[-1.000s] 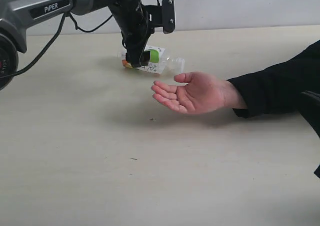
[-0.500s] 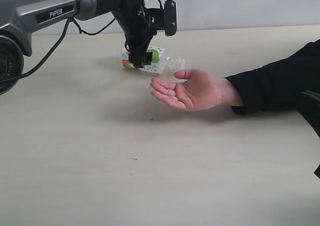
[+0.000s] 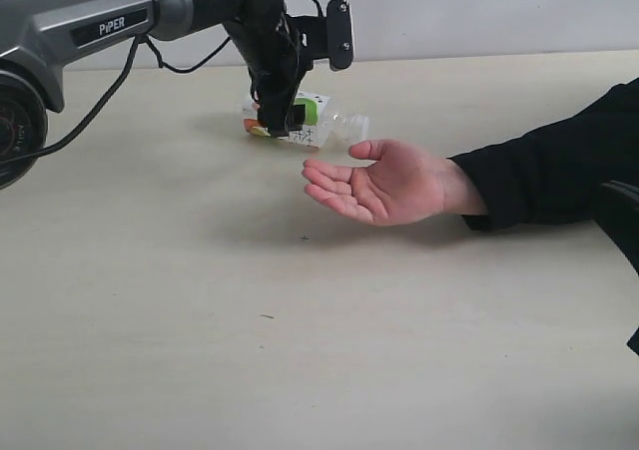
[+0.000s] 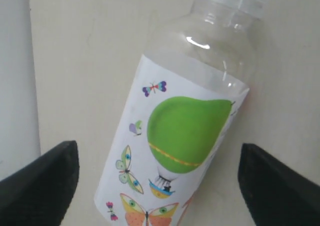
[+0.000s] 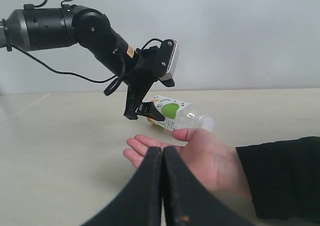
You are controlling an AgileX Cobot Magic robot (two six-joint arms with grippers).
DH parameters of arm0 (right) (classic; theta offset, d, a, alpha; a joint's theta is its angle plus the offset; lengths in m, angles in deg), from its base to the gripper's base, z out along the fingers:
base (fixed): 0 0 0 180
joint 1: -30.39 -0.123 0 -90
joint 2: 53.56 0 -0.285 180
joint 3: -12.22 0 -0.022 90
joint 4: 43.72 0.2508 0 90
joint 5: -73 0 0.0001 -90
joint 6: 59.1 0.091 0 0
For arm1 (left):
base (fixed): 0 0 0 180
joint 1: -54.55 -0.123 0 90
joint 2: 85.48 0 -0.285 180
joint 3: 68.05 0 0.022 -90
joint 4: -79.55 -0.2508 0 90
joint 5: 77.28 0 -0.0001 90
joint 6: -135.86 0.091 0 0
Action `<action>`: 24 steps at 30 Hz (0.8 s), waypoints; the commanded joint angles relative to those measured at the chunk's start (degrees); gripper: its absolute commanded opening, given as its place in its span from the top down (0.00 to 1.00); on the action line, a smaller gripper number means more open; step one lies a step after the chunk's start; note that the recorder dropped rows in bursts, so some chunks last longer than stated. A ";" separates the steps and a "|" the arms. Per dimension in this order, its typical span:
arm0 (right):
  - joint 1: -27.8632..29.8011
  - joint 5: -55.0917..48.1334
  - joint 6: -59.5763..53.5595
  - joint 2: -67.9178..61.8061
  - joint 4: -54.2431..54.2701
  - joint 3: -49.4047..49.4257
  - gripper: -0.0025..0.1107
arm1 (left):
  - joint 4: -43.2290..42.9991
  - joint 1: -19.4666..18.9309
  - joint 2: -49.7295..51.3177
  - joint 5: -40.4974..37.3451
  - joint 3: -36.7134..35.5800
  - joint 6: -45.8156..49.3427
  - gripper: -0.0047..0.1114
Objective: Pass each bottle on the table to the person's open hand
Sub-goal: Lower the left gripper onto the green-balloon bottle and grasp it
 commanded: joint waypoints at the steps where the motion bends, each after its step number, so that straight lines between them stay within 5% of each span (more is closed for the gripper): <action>1: 0.15 0.22 -0.39 0.26 0.08 0.15 0.98 | 0.11 -0.04 -0.14 -1.39 0.38 -0.25 0.19; 4: 0.15 0.22 -0.39 0.26 0.08 0.15 0.98 | -0.06 -0.04 -0.14 -1.08 0.38 -0.25 0.05; 24: 0.15 0.22 -0.39 0.26 0.08 0.15 0.98 | -1.45 -0.04 5.71 6.38 0.38 2.10 0.05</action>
